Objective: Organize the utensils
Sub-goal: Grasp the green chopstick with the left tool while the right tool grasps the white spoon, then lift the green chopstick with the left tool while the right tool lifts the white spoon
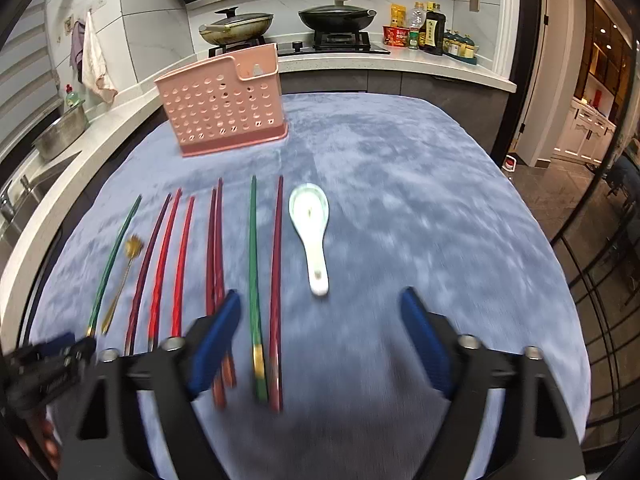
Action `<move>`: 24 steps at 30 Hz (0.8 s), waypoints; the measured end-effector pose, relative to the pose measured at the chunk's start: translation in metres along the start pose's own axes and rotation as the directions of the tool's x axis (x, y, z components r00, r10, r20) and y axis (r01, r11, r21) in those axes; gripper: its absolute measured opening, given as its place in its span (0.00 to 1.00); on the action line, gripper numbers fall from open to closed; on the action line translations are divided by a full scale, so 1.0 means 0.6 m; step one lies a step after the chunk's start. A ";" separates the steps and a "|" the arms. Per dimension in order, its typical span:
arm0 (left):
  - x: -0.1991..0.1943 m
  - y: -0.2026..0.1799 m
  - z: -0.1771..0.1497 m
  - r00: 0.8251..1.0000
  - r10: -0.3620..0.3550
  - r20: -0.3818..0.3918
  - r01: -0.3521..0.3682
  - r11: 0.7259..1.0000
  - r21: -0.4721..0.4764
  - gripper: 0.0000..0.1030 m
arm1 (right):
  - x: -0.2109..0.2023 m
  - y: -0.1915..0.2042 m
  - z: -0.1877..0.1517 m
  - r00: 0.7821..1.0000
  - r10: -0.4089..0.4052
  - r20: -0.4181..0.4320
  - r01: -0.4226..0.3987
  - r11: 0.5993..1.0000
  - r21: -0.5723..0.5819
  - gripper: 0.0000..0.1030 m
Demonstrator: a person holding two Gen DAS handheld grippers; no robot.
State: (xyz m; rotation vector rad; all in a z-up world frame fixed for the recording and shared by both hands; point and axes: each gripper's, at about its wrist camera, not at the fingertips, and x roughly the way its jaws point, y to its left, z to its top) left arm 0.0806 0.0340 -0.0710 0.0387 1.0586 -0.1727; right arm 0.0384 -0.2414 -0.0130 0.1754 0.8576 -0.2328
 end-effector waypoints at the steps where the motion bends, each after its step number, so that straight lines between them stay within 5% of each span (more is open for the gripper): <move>1: -0.001 -0.002 0.000 1.000 -0.002 0.001 0.002 1.000 0.006 0.30 | 0.012 -0.002 0.007 1.000 0.015 -0.006 -0.015 1.000 0.010 0.58; 6: -0.001 -0.004 0.003 0.999 -0.038 -0.002 0.038 0.999 0.028 0.09 | 0.065 -0.012 0.038 0.996 0.081 -0.048 -0.078 0.995 0.054 0.28; 11: 0.003 -0.001 0.005 0.999 -0.049 -0.009 0.049 0.999 0.018 0.08 | 0.108 -0.019 0.045 0.983 0.154 -0.103 -0.143 0.984 0.101 0.11; 18: 0.007 0.002 0.004 0.999 -0.050 -0.016 0.051 0.999 0.013 0.08 | 0.121 -0.036 0.033 0.974 0.187 -0.125 -0.166 0.973 0.159 0.05; 24: 0.008 0.000 0.002 0.999 -0.042 -0.011 0.043 0.999 0.017 0.08 | 0.124 -0.050 0.026 0.975 0.171 -0.139 -0.145 0.973 0.179 0.16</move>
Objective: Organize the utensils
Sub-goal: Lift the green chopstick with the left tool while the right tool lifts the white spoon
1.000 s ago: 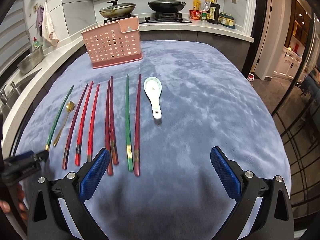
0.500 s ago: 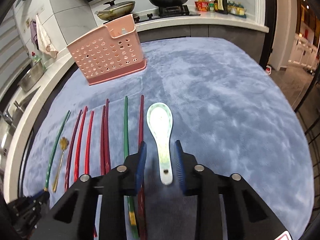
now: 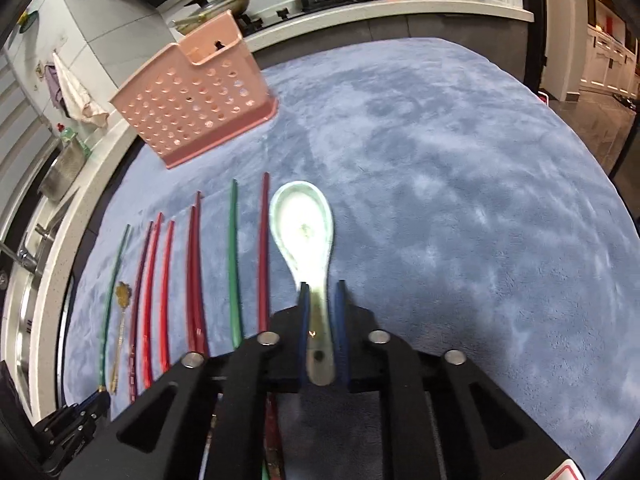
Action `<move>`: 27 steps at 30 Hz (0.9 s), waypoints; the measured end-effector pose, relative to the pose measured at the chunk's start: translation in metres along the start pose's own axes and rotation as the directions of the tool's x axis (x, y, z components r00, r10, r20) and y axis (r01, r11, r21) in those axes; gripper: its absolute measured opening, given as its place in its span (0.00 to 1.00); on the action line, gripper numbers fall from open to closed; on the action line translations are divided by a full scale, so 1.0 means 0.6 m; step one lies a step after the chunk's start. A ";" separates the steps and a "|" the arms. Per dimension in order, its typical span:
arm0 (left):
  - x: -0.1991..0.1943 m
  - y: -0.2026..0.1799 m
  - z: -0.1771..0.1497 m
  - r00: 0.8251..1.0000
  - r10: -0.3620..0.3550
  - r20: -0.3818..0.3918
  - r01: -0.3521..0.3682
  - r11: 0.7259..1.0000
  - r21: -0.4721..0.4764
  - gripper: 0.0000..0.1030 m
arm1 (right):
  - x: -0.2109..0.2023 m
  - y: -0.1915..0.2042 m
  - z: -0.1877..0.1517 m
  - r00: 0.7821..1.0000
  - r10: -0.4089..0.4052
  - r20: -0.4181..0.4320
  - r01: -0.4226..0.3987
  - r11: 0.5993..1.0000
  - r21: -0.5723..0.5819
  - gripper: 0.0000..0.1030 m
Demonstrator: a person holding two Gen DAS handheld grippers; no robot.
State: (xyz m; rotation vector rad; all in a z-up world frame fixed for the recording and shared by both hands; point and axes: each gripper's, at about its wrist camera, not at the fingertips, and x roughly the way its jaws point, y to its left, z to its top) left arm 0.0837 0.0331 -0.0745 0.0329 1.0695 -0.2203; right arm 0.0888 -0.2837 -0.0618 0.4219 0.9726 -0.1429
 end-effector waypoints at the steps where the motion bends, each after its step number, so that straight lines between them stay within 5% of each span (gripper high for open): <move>1: 0.000 0.000 0.000 1.000 0.001 0.000 -0.001 1.000 0.000 0.08 | 0.001 -0.003 -0.002 1.000 0.012 0.001 -0.012 1.000 0.009 0.17; 12: 0.000 0.000 -0.003 1.000 0.000 0.015 0.000 1.000 -0.004 0.08 | 0.005 0.016 -0.019 1.000 0.010 0.008 -0.010 0.999 -0.037 0.19; 17: -0.004 0.002 -0.007 1.000 -0.004 0.029 0.005 1.000 -0.010 0.08 | -0.002 0.016 -0.023 1.000 0.008 0.014 -0.008 0.999 -0.039 0.08; 27: -0.083 0.006 -0.012 0.995 -0.016 0.102 0.019 1.000 -0.023 0.06 | -0.102 0.006 -0.028 0.995 -0.004 0.096 0.007 1.000 -0.026 0.05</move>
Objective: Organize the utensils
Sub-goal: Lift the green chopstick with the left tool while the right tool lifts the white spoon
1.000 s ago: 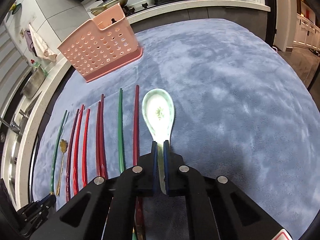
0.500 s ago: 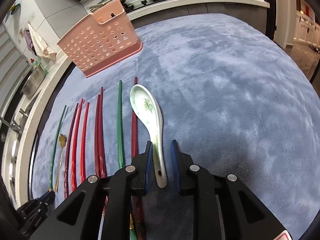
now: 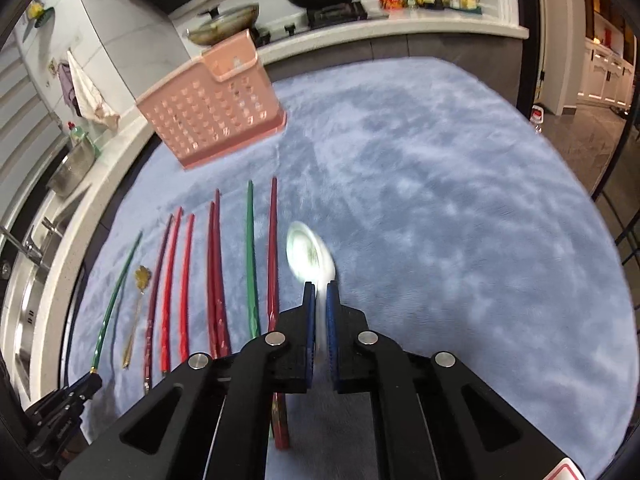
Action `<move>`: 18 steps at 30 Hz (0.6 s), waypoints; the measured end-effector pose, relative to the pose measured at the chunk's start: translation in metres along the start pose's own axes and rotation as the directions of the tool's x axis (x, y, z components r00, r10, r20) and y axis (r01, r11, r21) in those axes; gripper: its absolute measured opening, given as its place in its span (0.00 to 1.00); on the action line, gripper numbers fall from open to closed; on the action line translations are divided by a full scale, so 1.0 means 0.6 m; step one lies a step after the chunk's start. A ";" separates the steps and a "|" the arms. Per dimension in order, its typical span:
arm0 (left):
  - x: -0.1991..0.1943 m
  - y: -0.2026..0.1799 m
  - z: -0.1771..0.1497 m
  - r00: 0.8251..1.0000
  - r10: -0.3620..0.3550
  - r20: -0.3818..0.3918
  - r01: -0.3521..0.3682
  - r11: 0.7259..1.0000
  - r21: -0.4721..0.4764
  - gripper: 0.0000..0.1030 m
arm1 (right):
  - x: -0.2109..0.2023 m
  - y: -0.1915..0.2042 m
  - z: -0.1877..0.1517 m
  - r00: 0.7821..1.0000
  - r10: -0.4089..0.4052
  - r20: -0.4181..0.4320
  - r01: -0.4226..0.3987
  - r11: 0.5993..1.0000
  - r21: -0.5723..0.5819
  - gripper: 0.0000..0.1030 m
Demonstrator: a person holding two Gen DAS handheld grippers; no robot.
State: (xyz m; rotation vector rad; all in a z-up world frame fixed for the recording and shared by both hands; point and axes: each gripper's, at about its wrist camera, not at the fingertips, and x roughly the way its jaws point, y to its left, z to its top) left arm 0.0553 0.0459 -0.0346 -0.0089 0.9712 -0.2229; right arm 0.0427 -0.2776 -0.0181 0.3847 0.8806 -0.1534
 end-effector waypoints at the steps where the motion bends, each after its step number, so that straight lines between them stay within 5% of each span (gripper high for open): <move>1: -0.015 0.001 0.005 1.000 0.000 0.020 0.000 1.000 -0.002 0.06 | -0.011 -0.001 0.003 1.000 0.003 0.011 -0.003 1.000 0.004 0.05; 8: -0.082 0.011 0.051 0.992 0.012 0.126 -0.009 1.000 -0.024 0.06 | -0.059 0.000 0.021 0.996 -0.019 0.082 0.021 0.999 -0.024 0.01; 13: -0.091 0.009 0.056 0.990 0.010 0.137 -0.007 1.000 -0.022 0.06 | -0.047 -0.026 -0.003 0.999 -0.011 0.036 0.011 1.000 -0.003 0.01; 16: -0.074 0.005 0.044 0.994 0.010 0.107 -0.008 1.000 -0.013 0.06 | -0.033 -0.043 -0.037 1.000 -0.005 -0.027 0.006 1.000 0.008 0.24; 18: -0.060 0.003 0.034 0.997 0.008 0.081 -0.007 1.000 -0.012 0.07 | -0.025 -0.051 -0.054 0.999 0.012 -0.052 -0.011 1.000 0.020 0.24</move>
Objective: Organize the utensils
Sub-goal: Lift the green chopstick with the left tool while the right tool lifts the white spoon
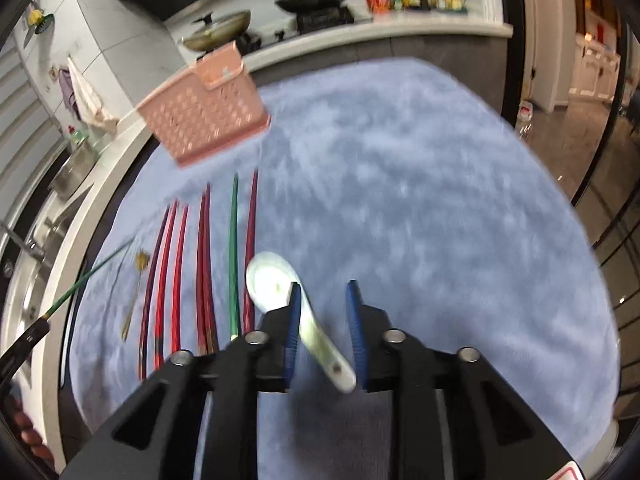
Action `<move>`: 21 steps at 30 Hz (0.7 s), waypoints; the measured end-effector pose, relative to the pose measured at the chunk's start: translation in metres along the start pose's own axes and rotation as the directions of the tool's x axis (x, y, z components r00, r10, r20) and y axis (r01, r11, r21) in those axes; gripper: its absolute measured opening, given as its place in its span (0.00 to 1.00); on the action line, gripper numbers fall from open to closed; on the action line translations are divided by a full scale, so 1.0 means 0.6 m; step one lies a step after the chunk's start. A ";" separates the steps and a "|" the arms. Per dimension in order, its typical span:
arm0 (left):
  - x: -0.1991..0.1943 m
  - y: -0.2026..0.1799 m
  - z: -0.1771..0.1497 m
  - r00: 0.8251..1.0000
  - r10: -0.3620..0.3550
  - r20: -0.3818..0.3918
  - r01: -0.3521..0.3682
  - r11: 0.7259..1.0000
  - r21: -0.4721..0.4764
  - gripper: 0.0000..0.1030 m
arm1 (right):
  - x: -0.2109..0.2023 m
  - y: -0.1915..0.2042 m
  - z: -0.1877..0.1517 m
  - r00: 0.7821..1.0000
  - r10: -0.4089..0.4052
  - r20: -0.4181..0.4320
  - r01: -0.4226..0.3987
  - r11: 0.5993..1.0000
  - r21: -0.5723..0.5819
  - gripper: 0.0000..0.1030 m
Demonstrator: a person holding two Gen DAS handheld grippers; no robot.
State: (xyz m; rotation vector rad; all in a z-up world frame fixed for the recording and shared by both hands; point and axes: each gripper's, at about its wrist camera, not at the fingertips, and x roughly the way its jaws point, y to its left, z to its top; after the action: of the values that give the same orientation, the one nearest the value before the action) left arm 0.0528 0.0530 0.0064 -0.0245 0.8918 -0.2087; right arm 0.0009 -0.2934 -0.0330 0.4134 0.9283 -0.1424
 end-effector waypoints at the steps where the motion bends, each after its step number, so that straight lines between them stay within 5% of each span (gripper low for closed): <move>1: 0.007 -0.001 -0.005 1.000 -0.003 -0.015 0.003 1.000 -0.001 0.07 | 0.004 -0.003 -0.007 1.000 0.013 -0.010 -0.013 1.000 0.007 0.24; 10: 0.024 -0.007 -0.023 0.999 0.006 -0.047 -0.005 1.000 0.008 0.07 | 0.038 -0.001 -0.043 0.997 0.037 -0.068 -0.036 0.999 0.014 0.22; 21: 0.008 -0.008 -0.011 1.000 0.000 -0.028 0.000 1.000 0.009 0.07 | 0.021 0.010 -0.048 0.999 0.024 -0.047 -0.026 0.999 -0.047 0.08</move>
State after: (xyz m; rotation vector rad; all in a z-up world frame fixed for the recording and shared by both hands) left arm 0.0500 0.0480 -0.0007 -0.0128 0.9188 -0.2136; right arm -0.0113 -0.2755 -0.0567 0.3858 0.9704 -0.0878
